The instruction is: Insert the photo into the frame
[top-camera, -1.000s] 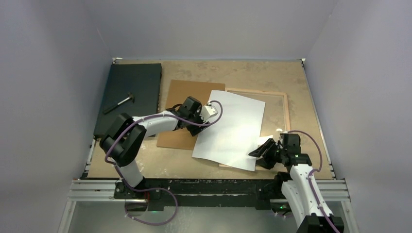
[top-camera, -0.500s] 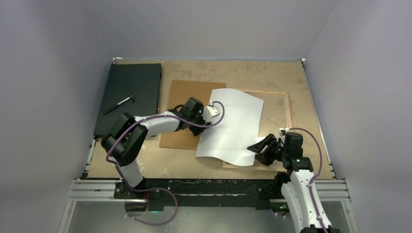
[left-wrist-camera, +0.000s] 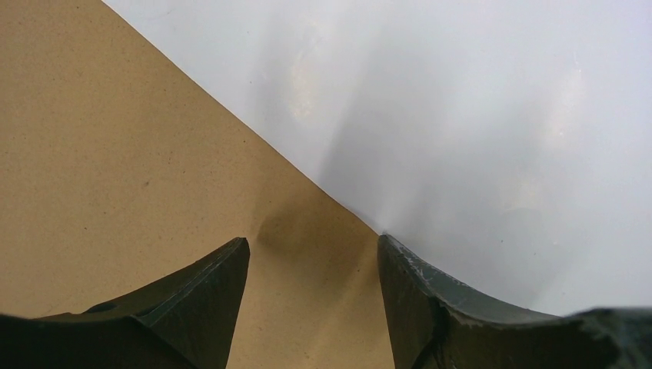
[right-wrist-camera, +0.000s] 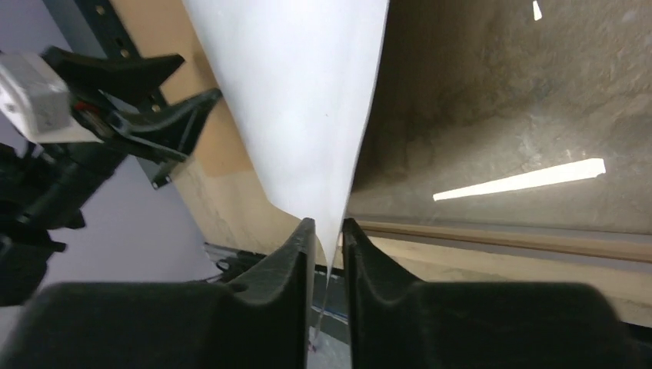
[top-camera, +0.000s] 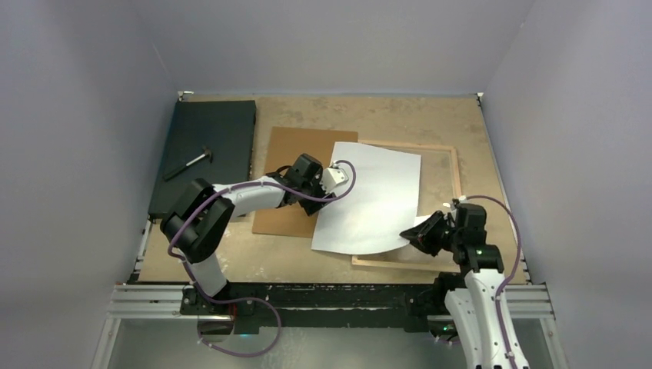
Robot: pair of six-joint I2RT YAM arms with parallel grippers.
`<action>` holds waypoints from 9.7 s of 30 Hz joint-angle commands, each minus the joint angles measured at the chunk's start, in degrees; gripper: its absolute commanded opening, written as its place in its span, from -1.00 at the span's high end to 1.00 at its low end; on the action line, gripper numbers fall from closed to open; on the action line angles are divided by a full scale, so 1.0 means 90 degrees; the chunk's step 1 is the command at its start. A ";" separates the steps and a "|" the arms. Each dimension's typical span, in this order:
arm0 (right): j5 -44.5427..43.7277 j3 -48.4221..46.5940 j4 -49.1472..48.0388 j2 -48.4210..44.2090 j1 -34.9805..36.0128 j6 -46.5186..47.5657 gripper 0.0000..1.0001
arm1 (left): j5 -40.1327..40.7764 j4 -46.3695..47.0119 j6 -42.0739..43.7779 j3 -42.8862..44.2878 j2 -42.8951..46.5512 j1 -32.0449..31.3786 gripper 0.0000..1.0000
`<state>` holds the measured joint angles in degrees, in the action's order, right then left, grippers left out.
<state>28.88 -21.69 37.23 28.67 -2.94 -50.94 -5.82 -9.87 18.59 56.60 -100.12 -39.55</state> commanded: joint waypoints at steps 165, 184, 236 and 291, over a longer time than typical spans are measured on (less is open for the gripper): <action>-0.3743 -0.3997 -0.0073 0.3160 0.1186 0.0993 -0.80 | 0.0399 -0.0643 -0.0228 0.3326 -0.1831 0.0362 -0.40; -0.3636 -0.4031 -0.0073 0.3038 0.1186 0.0918 -0.80 | 0.0567 -0.0126 -0.0957 0.4064 -0.2721 0.0119 -0.36; -0.3189 -0.3587 -0.1540 0.4188 0.2251 0.0990 0.57 | -0.0874 -0.0914 -0.1647 0.3171 -0.0825 0.1020 -0.36; -0.3201 -0.2951 -0.2517 0.6295 0.4614 0.0511 0.54 | -0.0720 -0.1034 -0.1393 0.2023 -0.0134 0.1600 -0.37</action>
<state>1.04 -48.53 12.99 88.01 38.65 -45.67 -12.01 -20.47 5.58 75.09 -104.22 -25.63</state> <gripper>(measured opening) 0.227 0.683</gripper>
